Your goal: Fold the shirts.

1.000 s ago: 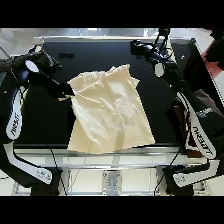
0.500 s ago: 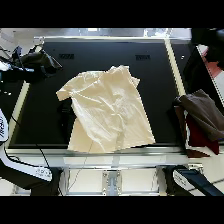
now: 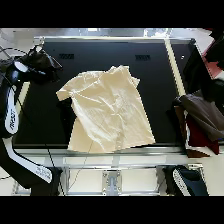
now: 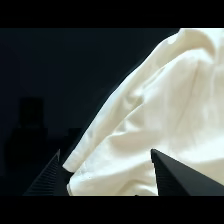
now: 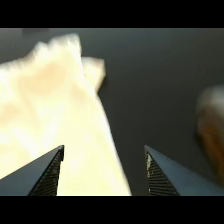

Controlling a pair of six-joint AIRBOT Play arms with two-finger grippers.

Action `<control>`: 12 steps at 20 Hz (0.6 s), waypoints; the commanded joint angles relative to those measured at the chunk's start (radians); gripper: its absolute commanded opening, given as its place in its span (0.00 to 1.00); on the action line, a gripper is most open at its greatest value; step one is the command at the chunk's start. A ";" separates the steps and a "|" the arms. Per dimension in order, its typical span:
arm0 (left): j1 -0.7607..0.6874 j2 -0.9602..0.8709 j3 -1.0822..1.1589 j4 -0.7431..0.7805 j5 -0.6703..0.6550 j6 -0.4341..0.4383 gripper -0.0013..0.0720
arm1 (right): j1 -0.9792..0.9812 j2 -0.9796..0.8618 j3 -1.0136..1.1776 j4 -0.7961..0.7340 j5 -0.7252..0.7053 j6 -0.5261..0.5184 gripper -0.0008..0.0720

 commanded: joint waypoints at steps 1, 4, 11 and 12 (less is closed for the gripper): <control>-0.008 -0.051 0.004 0.027 -0.025 -0.011 0.89 | -0.003 0.016 -0.251 0.085 0.085 0.048 0.76; -0.007 -0.053 0.013 0.026 0.005 -0.007 0.89 | -0.003 -0.042 -0.452 0.088 0.076 0.047 0.76; -0.041 -0.057 0.031 -0.059 0.023 0.089 0.89 | -0.003 -0.257 -0.698 0.320 -0.019 -0.073 0.76; -0.046 -0.058 0.031 -0.059 0.024 0.089 0.89 | -0.003 -0.298 -0.717 0.328 -0.058 -0.105 0.76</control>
